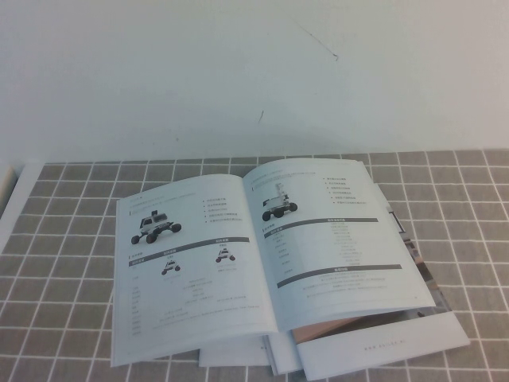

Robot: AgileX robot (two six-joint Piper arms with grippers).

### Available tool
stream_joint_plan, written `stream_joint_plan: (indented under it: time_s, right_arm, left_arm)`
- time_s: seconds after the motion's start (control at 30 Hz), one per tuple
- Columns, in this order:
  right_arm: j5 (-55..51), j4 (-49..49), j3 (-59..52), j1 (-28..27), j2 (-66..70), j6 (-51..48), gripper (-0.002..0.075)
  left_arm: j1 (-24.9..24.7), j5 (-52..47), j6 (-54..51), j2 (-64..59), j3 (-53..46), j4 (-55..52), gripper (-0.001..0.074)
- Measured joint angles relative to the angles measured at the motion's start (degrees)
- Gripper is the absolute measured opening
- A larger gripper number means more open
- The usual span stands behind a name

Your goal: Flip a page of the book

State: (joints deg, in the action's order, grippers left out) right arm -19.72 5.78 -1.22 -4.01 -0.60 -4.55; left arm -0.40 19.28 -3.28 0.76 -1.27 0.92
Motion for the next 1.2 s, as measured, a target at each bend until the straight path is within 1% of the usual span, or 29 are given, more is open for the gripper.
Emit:
stream_joint_plan:
  time_s: [0.1,0.2,0.27,0.43,0.57,0.67,0.73,0.8,0.87,0.9,0.93,1.0,1.1,1.2]
  right_arm:
    - [0.81,0.92,0.00,0.00,0.00,0.00,-0.0003]
    - [5.46,1.33,-0.38,0.00,0.00,0.00,-0.0003]
    - [10.93,1.38,-0.47,0.00,0.00,0.00,-0.0003]
    - [27.79,5.91,-0.47,0.00,0.00,-3.37,-0.0003]
    - [39.10,6.38,-0.47,0.00,0.00,-3.74,-0.0003]
    - [44.43,5.17,-0.47,0.00,0.00,-6.05,-0.0003]
    - [46.30,2.98,-0.47,0.00,0.00,-6.75,-0.0003]
    - [48.02,0.52,-0.47,0.00,0.00,-7.25,-0.0003]
    - [48.30,-1.80,-0.05,0.00,-0.09,-7.85,-0.0003]
    - [46.40,-2.24,0.68,0.00,-0.09,-8.14,-0.0003]
    - [43.83,-2.55,1.90,0.00,-0.09,-8.48,-0.0003]
    - [34.95,-3.20,6.58,0.00,-0.09,-9.07,-0.0003]
    - [22.86,-3.87,14.48,0.00,0.82,-9.35,-0.0003]
    - [17.07,-4.83,20.52,0.00,5.08,-9.57,-0.0003]
  left_arm:
    - [0.00,8.48,0.00,0.00,0.00,0.00,-0.0003]
    - [0.00,13.90,0.00,0.00,0.00,0.00,-0.0003]
    - [0.00,18.75,0.03,0.00,0.00,0.00,-0.0003]
    - [0.00,23.16,2.74,0.04,0.00,-0.23,-0.0003]
    - [0.00,22.72,2.84,0.04,0.00,-0.23,-0.0003]
    - [0.00,21.79,5.32,0.04,0.00,-1.90,-0.0003]
    - [0.00,18.21,7.51,0.04,0.43,-4.42,-0.0003]
    - [0.00,9.75,10.02,0.04,3.20,-8.59,-0.0003]
    - [0.00,1.82,12.77,0.04,7.75,-12.09,-0.0003]
    - [0.00,-2.91,14.12,0.04,10.29,-13.30,-0.0003]
    - [0.00,-4.95,14.83,0.04,11.82,-13.87,-0.0003]
    - [0.00,-10.00,16.43,-1.14,16.66,-14.71,-0.0003]
    - [0.00,-12.90,17.43,-4.72,22.10,-14.91,-0.0003]
    - [0.00,-14.36,20.08,-9.38,25.60,-14.79,-0.0003]
